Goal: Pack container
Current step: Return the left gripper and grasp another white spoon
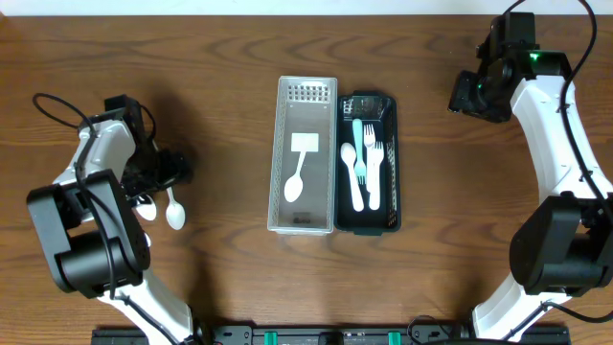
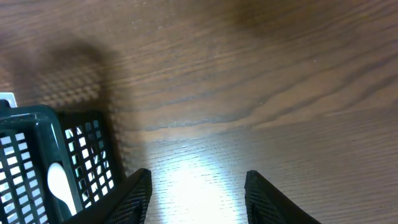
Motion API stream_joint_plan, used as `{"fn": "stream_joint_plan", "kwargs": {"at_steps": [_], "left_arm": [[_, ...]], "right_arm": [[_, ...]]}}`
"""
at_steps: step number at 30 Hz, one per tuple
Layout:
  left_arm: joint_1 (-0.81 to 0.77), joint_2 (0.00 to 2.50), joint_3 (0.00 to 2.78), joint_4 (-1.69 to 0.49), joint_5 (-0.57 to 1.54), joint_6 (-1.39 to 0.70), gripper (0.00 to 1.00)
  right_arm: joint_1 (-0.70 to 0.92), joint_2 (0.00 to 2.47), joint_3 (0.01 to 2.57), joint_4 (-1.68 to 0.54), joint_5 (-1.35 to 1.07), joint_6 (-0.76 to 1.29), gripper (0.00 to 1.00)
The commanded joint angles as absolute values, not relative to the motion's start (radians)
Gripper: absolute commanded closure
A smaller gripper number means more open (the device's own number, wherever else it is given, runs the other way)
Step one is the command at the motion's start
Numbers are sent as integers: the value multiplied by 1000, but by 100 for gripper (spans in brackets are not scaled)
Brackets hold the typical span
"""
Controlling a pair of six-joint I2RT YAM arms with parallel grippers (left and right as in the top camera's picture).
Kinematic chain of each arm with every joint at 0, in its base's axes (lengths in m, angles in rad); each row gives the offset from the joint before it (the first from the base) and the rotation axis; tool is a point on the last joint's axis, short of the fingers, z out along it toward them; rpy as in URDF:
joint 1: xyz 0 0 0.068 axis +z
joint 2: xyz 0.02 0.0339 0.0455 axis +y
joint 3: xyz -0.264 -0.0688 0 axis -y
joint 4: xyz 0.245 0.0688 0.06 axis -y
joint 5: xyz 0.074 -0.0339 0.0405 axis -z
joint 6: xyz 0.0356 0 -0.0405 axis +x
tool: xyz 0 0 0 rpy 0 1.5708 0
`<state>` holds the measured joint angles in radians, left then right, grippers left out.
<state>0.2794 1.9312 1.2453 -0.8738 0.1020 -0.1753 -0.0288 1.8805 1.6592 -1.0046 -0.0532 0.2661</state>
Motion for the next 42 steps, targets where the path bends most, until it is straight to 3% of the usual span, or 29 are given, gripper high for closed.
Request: {"fn": "stream_joint_plan", "kwargs": {"at_steps": [1, 35, 39, 42], "left_arm": [[277, 1961, 1245, -865, 105, -138, 8], [275, 2020, 1245, -861, 106, -131, 9], [275, 2020, 1245, -862, 106, -131, 23], [275, 2020, 1245, -862, 106, -131, 46]], "right_arm": [[-32, 1872, 1657, -1000, -57, 254, 48], [-32, 1872, 1657, -1013, -57, 253, 46], [-32, 1872, 1657, -1013, -57, 253, 46], [-32, 1872, 1657, -1013, -57, 253, 46]]}}
